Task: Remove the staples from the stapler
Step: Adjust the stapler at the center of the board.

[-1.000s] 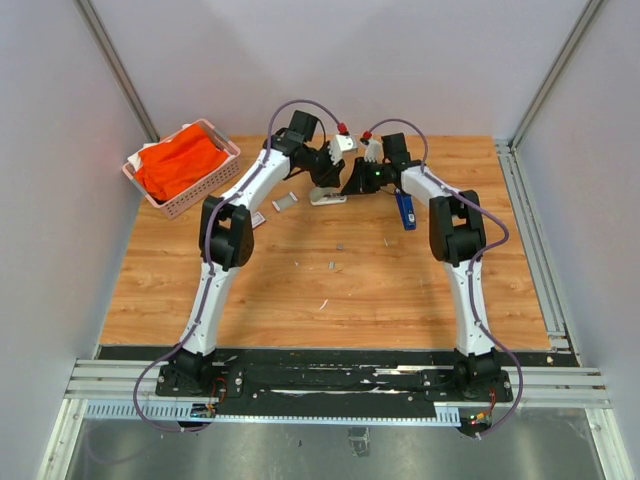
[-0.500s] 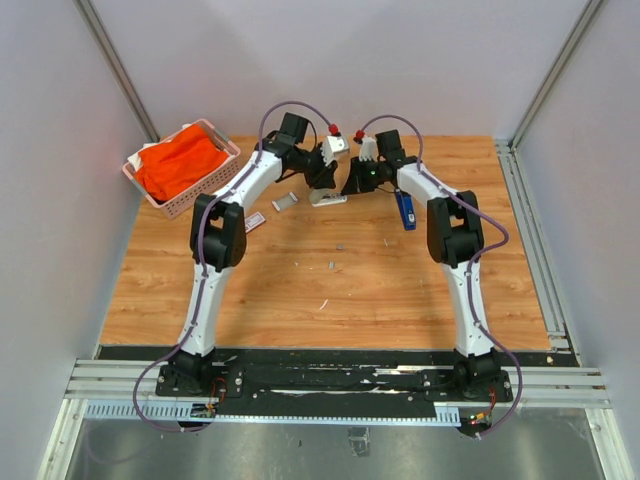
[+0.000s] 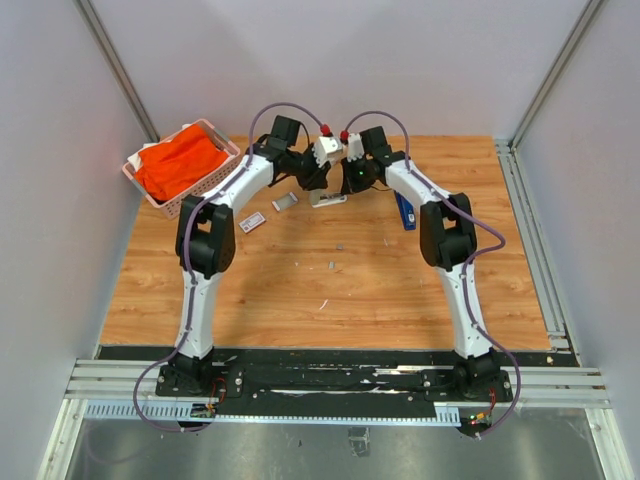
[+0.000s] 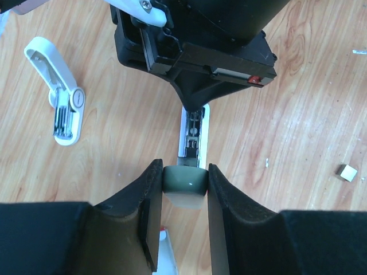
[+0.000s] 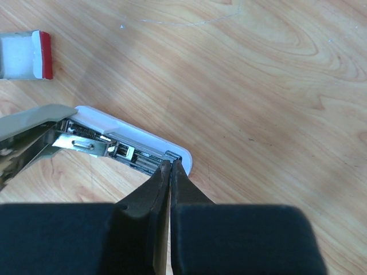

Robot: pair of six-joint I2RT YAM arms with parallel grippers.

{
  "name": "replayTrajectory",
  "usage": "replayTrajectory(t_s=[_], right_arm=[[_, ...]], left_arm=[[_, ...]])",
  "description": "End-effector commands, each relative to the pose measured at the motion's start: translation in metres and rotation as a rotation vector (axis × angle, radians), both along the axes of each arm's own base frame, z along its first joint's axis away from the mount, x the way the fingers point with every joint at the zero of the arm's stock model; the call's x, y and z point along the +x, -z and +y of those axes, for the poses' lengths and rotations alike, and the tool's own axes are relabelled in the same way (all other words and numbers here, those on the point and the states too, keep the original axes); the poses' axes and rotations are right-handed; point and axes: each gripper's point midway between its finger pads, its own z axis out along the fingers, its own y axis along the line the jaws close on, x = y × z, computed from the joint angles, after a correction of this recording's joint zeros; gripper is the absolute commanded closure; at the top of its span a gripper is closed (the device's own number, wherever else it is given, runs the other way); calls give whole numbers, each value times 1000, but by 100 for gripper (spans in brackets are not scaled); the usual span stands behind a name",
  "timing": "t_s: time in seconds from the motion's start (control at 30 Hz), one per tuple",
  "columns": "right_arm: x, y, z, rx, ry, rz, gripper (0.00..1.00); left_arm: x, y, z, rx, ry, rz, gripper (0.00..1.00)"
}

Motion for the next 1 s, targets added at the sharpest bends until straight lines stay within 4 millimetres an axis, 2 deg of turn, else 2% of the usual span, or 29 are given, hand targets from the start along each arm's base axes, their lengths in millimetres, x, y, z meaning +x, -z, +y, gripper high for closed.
replayTrajectory(t_s=[0.0, 0.07, 0.13, 0.37, 0.83, 0.97], right_arm=[[-23, 76, -35, -294, 41, 85, 100], [-24, 76, -34, -315, 32, 73, 100], [-25, 77, -33, -339, 28, 64, 100], [-25, 77, -36, -377, 41, 52, 100], [-25, 80, -35, -378, 33, 67, 97], [-25, 74, -21, -312, 6, 66, 93]], left_arm=[[5, -33, 31, 30, -91, -109, 100], [-1, -37, 38, 41, -108, -141, 100], [-10, -24, 48, 62, -122, -143, 100], [-27, -6, 73, 73, -157, -185, 100], [-35, 28, 85, 129, -170, -164, 100], [-37, 32, 86, 136, -172, -162, 100]])
